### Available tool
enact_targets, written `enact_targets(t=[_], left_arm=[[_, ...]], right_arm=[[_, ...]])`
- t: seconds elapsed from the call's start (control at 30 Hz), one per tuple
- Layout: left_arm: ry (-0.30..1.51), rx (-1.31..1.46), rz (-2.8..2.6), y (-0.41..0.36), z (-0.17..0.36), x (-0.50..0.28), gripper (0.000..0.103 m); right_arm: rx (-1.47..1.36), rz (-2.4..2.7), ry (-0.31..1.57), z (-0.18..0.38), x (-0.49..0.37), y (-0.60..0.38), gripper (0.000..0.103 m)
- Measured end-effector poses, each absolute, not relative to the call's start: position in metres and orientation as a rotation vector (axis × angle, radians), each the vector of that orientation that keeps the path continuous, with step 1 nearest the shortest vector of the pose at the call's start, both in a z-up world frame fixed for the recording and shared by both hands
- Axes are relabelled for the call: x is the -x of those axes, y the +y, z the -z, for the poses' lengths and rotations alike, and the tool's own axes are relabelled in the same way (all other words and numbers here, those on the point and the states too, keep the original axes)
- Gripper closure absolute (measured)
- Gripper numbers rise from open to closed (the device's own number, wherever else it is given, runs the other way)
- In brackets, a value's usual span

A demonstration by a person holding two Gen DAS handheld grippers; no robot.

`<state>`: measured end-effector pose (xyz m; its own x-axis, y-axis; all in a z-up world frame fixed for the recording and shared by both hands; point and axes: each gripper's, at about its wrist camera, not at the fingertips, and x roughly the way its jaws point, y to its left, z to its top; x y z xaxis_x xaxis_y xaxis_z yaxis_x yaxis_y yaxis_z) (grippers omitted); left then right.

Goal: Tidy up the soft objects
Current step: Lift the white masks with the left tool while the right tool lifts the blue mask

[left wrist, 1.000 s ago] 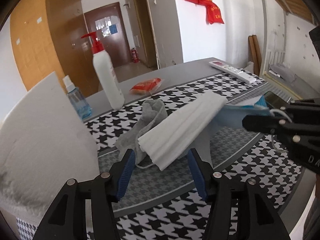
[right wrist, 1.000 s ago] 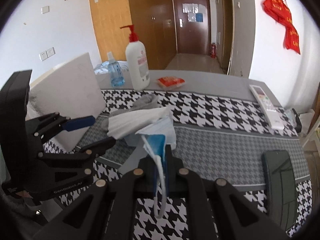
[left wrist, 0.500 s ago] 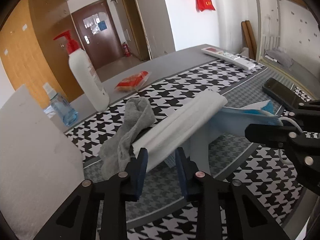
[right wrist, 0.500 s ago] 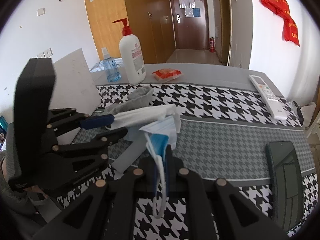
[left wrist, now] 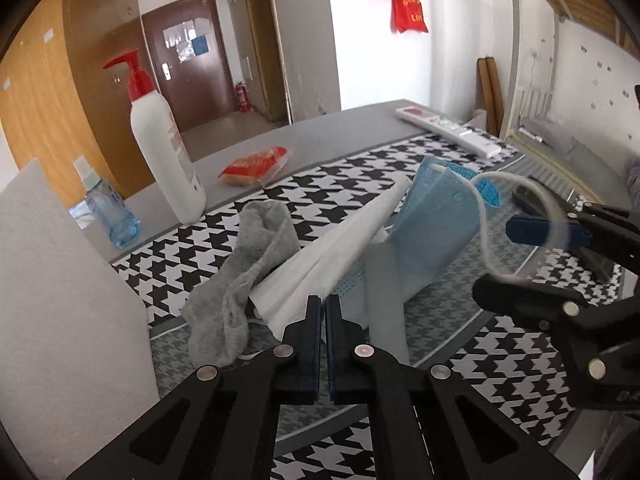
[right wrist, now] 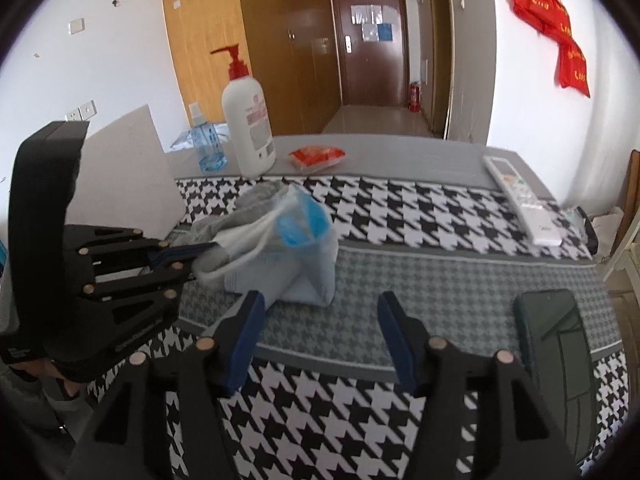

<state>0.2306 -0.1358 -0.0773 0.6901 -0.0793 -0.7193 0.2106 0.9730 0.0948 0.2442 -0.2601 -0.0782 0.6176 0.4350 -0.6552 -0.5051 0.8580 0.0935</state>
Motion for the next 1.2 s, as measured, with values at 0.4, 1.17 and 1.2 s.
enact_targets(t=[0.4, 1.17, 1.2], left_arm=[[0.751, -0.117, 0.172, -0.123, 0.063, -0.218, 0.101], [0.816, -0.227, 0.209, -0.137, 0.076, -0.224, 0.094], [0.821, -0.234, 0.203, -0.139, 0.077, -0.226, 0.09]], right_arm=[[0.075, -0.571, 0.767, 0.084, -0.266, -0.241, 0.04], [-0.006, -0.537, 0.805, 0.091, -0.277, -0.25, 0.094], [-0.008, -0.54, 0.805, 0.091, -0.276, -0.251, 0.094]])
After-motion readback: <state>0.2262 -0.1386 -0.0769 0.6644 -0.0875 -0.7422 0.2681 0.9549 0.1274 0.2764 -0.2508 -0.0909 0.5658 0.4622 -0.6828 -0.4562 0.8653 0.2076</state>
